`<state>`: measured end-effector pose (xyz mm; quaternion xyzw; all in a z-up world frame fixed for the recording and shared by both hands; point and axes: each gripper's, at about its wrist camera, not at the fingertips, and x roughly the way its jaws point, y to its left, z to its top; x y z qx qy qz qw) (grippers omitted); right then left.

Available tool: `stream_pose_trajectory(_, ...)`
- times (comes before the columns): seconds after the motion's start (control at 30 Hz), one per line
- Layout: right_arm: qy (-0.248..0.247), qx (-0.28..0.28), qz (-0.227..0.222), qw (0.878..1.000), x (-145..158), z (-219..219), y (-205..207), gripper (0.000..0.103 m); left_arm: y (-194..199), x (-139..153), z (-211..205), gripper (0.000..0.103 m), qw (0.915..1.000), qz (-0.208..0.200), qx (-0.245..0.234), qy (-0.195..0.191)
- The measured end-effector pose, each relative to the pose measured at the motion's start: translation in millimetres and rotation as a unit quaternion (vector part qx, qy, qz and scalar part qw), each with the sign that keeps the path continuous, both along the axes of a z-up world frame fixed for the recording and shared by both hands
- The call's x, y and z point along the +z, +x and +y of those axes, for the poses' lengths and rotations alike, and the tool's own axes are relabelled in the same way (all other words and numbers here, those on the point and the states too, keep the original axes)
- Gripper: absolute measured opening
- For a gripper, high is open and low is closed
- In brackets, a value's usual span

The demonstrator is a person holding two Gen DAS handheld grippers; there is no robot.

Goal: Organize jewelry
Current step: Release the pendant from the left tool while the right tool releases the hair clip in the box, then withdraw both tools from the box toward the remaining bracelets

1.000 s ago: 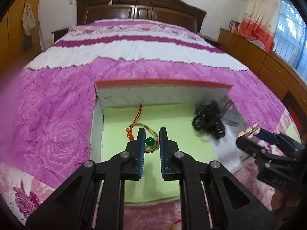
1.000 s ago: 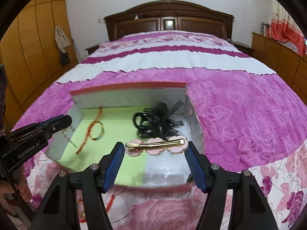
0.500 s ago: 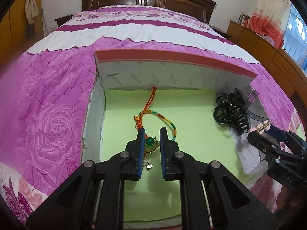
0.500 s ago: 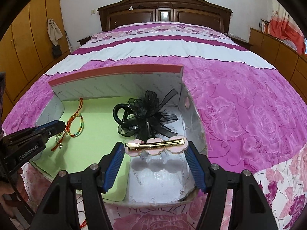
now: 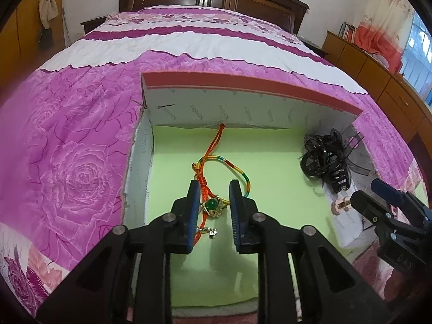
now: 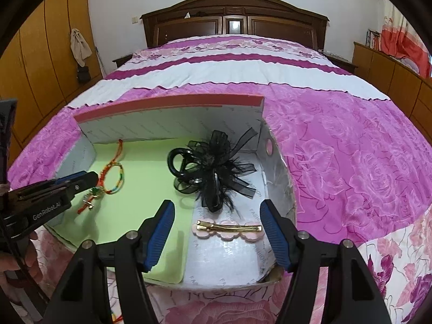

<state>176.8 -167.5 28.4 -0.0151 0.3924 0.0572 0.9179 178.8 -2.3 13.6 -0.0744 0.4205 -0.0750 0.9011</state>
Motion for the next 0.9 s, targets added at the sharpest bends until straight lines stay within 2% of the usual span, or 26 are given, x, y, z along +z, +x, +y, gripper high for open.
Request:
stream_pose_trajectory(0.53, 0.031, 0.014, -0.038, 0.999, 45.2, 15.6, -53.5, 0.068, -54.5, 45.1, 19.3, 0.021, 0.9995, -0.025, -0.008, -0.019)
stream_pose_trajectory(0.9, 0.054, 0.019, -0.02, 0.998, 48.1, 20.5, -93.5, 0.068, -97.6, 48.8, 28.6, 0.024, 0.9996, -0.018, -0.017, -0.01)
